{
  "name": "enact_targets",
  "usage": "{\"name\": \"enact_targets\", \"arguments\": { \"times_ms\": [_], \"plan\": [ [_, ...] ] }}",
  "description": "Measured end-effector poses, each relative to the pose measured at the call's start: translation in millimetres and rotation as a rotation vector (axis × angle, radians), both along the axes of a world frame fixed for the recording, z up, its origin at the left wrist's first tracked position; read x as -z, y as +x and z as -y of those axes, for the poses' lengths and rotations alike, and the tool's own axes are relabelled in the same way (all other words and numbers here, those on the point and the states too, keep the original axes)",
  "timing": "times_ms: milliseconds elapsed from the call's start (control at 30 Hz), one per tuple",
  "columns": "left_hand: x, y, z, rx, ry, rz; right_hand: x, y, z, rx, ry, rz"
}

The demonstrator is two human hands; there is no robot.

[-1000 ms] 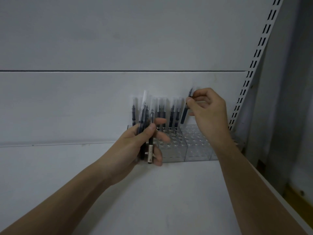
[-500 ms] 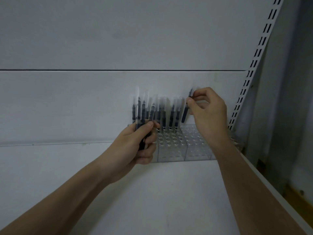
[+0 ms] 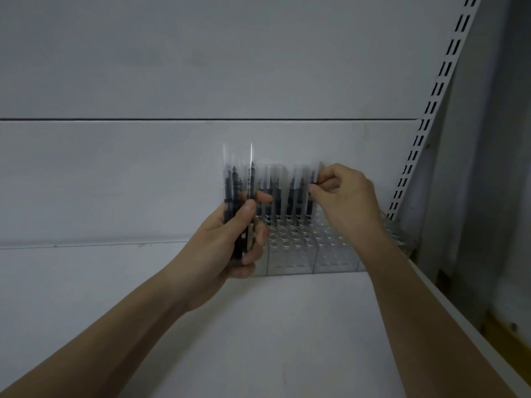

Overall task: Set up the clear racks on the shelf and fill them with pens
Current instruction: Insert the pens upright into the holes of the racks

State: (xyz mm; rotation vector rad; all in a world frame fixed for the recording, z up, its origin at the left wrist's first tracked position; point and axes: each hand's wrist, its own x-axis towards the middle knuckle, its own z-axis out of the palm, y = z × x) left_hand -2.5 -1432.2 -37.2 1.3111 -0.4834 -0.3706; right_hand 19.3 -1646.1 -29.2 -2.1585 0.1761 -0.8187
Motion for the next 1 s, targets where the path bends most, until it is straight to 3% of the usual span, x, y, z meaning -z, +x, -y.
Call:
{"name": "enact_targets", "arguments": {
  "times_ms": [333, 467, 533, 633, 833, 1000],
  "plan": [
    [0, -2, 1, 0.037, 0.054, -0.025, 2, -4, -2, 0.02, -0.072, -0.127],
    [0, 0, 0, 0.03, 0.054, -0.035, -9, -9, -8, 0.063, -0.037, 0.027],
    [1, 0, -1, 0.027, 0.053, -0.039, -16, -13, -15, -0.026, 0.099, 0.116],
    [2, 1, 0, 0.009, 0.058, -0.041, -22, -20, -29, -0.281, 0.348, 0.051],
    [2, -1, 2, -0.018, 0.088, -0.016, -19, -23, -42, -0.513, 0.427, -0.021],
    [-1, -3, 2, -0.017, 0.108, -0.038, -20, -24, -42, -0.531, 0.511, -0.005]
  ]
}}
